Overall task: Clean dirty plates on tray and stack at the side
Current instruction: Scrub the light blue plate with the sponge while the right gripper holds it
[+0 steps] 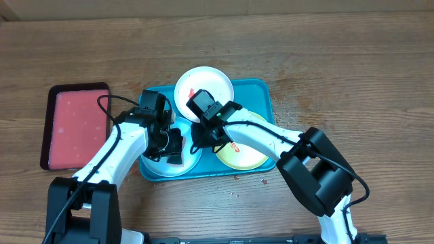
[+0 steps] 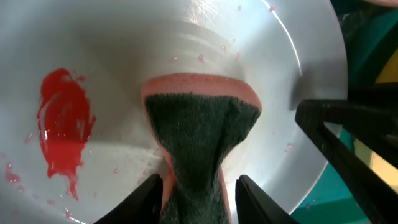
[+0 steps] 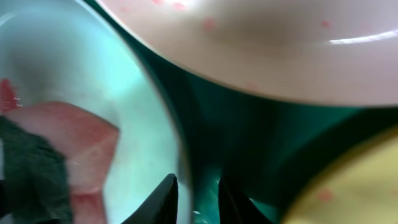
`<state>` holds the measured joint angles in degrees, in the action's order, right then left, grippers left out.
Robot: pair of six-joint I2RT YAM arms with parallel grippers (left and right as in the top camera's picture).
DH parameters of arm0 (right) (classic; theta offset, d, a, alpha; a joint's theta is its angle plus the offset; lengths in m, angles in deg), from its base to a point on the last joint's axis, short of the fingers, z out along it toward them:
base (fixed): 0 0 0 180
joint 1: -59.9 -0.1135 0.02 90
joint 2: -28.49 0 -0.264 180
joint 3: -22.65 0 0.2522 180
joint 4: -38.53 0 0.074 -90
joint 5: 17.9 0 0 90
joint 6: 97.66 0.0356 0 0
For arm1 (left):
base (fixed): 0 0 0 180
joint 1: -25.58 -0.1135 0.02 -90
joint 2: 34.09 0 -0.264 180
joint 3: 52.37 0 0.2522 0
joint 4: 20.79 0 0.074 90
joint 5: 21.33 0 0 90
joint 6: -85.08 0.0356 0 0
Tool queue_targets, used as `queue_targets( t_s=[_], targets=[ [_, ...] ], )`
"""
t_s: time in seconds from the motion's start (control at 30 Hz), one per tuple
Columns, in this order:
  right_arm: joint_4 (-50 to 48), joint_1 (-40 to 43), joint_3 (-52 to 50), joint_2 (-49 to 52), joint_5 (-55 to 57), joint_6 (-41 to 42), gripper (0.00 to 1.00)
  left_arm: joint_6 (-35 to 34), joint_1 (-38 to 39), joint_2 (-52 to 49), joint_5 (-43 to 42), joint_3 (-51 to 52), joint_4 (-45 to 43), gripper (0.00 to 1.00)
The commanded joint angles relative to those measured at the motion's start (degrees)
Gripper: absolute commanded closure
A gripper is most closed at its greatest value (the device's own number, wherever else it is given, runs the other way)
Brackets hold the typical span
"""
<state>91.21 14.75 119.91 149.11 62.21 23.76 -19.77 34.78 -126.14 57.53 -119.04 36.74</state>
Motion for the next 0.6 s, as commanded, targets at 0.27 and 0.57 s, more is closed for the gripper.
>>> queue_targets(
  t_s=[0.27, 0.57],
  targets=[
    [-0.1, -0.5, -1.8, 0.0, -0.5, 0.2, 0.9, -1.0, 0.2, -0.5, 1.0, 1.5, -2.4, 0.7],
    [-0.1, -0.5, -1.8, 0.0, -0.5, 0.1, 0.93, -5.6, 0.2, -0.5, 9.7, 1.6, -4.0, 0.96]
  ],
)
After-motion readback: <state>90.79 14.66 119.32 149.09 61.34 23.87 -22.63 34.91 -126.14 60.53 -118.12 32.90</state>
